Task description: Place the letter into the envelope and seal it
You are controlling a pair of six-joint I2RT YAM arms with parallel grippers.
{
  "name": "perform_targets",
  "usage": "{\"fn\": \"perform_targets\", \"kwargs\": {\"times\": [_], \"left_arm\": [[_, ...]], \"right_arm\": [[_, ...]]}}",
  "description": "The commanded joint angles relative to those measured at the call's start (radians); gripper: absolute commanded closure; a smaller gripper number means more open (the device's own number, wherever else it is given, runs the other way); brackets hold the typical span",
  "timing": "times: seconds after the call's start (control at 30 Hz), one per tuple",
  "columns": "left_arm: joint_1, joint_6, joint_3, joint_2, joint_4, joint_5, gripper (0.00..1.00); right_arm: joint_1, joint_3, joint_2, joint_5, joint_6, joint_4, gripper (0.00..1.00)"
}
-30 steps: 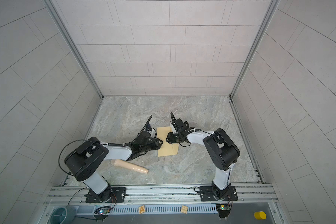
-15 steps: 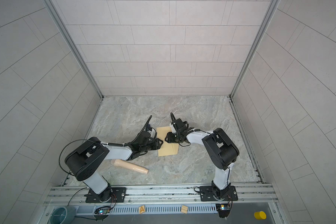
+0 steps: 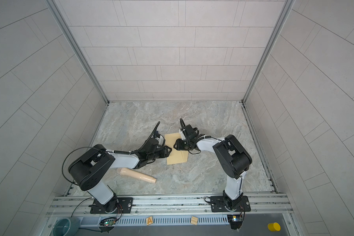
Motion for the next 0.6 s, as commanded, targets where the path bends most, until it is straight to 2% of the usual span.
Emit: {"fn": "perform_targets", "kwargs": {"times": [0.0, 0.3, 0.43, 0.57], "left_arm": [[-0.001, 0.016, -0.004, -0.041, -0.049, -0.007, 0.42], [-0.002, 0.120, 0.044, -0.208, -0.234, -0.076, 0.33], [-0.001, 0.202, 0.076, -0.304, -0.358, -0.164, 0.29], [0.001, 0.265, 0.071, -0.379, -0.375, -0.263, 0.25]], "right_arm": [[-0.006, -0.007, -0.068, 0.004, -0.007, -0.031, 0.55], [-0.026, 0.015, -0.235, 0.057, -0.065, -0.134, 0.48], [-0.053, 0.013, -0.324, 0.133, -0.144, -0.209, 0.41], [-0.085, -0.023, -0.384, 0.204, -0.176, -0.211, 0.37]]}}
